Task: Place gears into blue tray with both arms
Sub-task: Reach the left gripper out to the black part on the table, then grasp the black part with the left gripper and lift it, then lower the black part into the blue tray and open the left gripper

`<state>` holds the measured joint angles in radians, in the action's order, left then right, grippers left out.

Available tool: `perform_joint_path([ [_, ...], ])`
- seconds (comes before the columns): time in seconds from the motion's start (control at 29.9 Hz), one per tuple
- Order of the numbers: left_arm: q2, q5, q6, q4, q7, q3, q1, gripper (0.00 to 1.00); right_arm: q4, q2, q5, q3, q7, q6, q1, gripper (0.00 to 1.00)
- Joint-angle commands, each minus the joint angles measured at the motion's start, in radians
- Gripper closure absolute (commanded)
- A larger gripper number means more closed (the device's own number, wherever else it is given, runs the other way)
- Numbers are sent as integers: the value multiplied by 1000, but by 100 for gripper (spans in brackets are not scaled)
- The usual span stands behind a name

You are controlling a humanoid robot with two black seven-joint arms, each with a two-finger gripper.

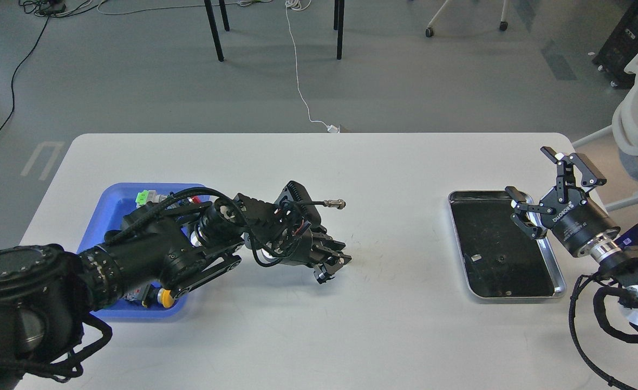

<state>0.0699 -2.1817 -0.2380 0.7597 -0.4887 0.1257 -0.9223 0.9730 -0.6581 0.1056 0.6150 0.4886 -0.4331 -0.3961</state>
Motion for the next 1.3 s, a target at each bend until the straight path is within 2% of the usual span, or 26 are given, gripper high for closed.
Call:
perform_joint_path([
  [0.0, 7, 0, 16, 1, 0, 0, 0, 87, 1, 0, 0, 0, 0, 0, 0, 1],
  [0.17, 31, 0, 20, 23, 0, 14, -1, 87, 3, 0, 0, 0, 0, 0, 0, 1],
  [0.33, 174, 0, 19, 156, 0, 46, -50, 86, 1, 0, 0, 0, 0, 2, 0, 1],
  [0.53, 454, 0, 11, 395, 0, 109, -56, 85, 1, 2, 0, -8, 0, 2, 3, 1],
  [0.67, 644, 43, 17, 477, 0, 107, -47, 84, 4, 3, 2, -9, 0, 2, 3, 1],
  [0.77, 741, 101, 20, 474, 0, 97, -32, 84, 6, 6, 3, -9, 0, 2, 3, 1],
  [0.94, 818, 169, 29, 435, 0, 97, 75, 83, 6, 11, 6, -9, 0, 2, 3, 1],
  [1.1, 823, 174, 95, 333, 0, 95, 163, 82, 4, 11, 8, -9, 0, 4, 3, 1],
  [1.27, 820, 174, 128, 242, 0, 94, 203, 82, 4, 12, 8, -9, 0, 2, 3, 1],
])
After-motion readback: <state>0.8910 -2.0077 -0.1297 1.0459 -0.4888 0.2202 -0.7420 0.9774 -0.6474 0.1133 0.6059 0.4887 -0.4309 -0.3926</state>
